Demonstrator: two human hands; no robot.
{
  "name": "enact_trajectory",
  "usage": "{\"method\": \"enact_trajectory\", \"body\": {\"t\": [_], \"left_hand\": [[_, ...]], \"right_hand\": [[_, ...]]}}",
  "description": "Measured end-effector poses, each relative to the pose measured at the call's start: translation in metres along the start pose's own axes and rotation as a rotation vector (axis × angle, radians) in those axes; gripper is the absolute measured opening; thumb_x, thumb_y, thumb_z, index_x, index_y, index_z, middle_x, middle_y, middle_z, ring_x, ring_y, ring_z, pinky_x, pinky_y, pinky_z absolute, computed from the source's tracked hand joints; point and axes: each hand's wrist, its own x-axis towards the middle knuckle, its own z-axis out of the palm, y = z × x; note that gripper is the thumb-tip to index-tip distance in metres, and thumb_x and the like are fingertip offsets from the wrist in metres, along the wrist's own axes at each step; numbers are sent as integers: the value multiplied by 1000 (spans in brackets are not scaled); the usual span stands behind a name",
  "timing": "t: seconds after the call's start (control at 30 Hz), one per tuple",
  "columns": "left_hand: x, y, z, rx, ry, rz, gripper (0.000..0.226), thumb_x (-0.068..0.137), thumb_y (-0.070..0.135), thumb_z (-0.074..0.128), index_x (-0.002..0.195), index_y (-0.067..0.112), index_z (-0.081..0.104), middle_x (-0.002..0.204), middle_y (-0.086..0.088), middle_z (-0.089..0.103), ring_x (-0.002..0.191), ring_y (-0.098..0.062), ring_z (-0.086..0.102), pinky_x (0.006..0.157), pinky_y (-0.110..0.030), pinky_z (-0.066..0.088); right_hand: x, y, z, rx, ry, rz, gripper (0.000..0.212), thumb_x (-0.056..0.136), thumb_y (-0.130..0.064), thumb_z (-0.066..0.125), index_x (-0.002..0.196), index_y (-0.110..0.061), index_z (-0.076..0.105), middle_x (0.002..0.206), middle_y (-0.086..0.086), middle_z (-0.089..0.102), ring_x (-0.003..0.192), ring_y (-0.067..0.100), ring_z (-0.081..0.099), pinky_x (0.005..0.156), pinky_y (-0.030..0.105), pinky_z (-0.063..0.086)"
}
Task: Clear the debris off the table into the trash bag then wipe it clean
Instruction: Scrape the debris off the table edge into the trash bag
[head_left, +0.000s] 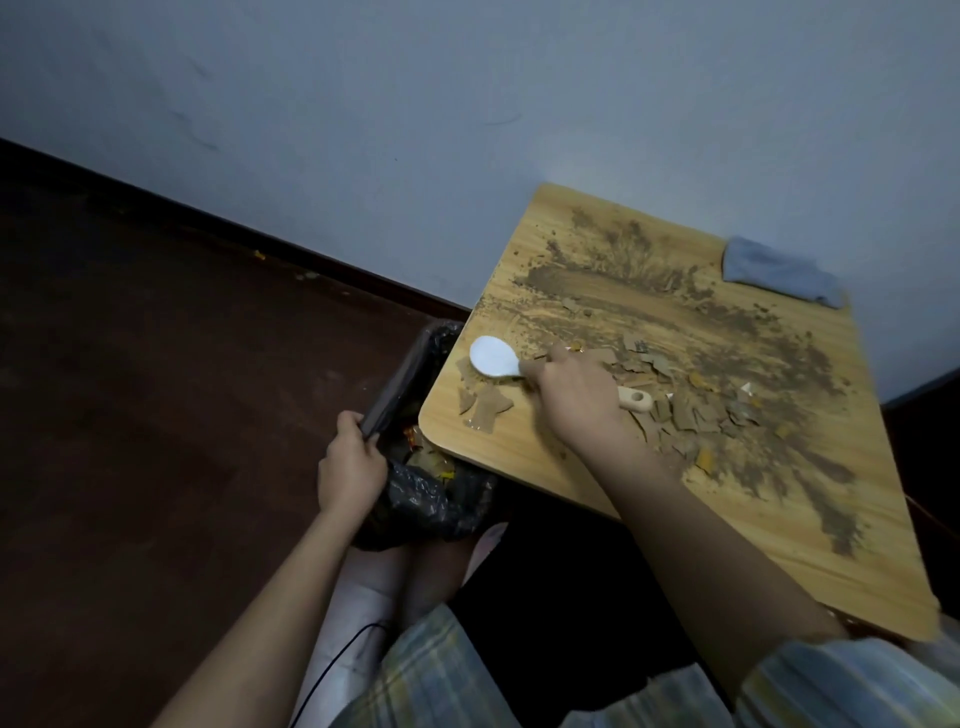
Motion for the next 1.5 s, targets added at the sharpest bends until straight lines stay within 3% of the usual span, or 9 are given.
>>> {"method": "enact_trajectory", "body": {"t": [0.1, 0.23, 0.37, 0.57, 0.7, 0.87, 1.03, 1.23, 1.5], "left_hand": [[-2, -1, -1, 1, -2, -2, 13, 93, 11, 50, 104, 13, 44, 103, -20, 64, 94, -45, 58, 71, -38, 35], [-2, 1, -1, -1, -7, -14, 12, 93, 12, 50, 102, 14, 43, 103, -19, 64, 95, -45, 59, 70, -36, 32], [-3, 2, -2, -6, -15, -25, 12, 94, 12, 50, 105, 13, 45, 105, -20, 64, 96, -45, 58, 70, -36, 32], [-5, 0, -4, -15, -23, -39, 13, 94, 12, 50, 106, 12, 45, 106, -19, 64, 98, -44, 58, 72, -37, 33], [-5, 0, -5, 6, -31, -40, 13, 94, 13, 50, 106, 13, 45, 105, -19, 64, 98, -44, 58, 71, -36, 33], [-7, 1, -5, 8, -31, -38, 14, 94, 13, 50, 107, 12, 46, 105, -21, 63, 97, -46, 57, 71, -38, 34], [-10, 3, -6, -19, -47, -31, 14, 95, 14, 50, 108, 13, 47, 106, -19, 63, 98, -44, 57, 75, -40, 39], [-8, 5, -4, -30, -59, 16, 45, 96, 15, 49, 138, 31, 46, 122, -10, 64, 110, -35, 58, 86, -38, 44], [-8, 3, -10, -26, -76, 41, 50, 96, 14, 48, 140, 37, 44, 124, -7, 63, 113, -31, 58, 87, -37, 44]], "right_hand": [[-8, -1, 2, -3, -4, -43, 31, 97, -17, 47, 124, -28, 57, 111, 8, 52, 100, 30, 56, 63, 31, 35], [-11, 7, 2, 72, 19, 43, 34, 96, -16, 46, 125, -30, 58, 117, 8, 52, 103, 30, 56, 64, 32, 37], [-21, 3, 8, 71, 16, 66, 28, 96, -19, 47, 119, -29, 61, 109, 6, 51, 96, 29, 57, 60, 30, 34], [-35, 0, 15, 63, 14, 14, 27, 99, -26, 45, 119, -33, 60, 116, 6, 51, 95, 28, 58, 57, 29, 33], [-39, 8, 12, 76, 24, 43, 29, 98, -24, 43, 120, -32, 60, 126, 9, 51, 93, 28, 61, 59, 29, 40], [-46, 7, 17, 57, 7, 25, 29, 99, -25, 42, 121, -31, 59, 110, 6, 53, 94, 29, 58, 59, 28, 35], [-53, 0, 22, 79, -4, -18, 35, 98, -24, 42, 129, -34, 55, 129, 8, 51, 99, 30, 59, 62, 29, 43], [-60, -6, 23, 126, 36, -67, 38, 99, -23, 42, 135, -31, 52, 104, 5, 55, 86, 26, 57, 58, 27, 32], [-63, -4, 17, 164, 87, -41, 39, 97, -21, 46, 134, -30, 54, 104, 6, 56, 85, 26, 58, 56, 28, 30]]}}
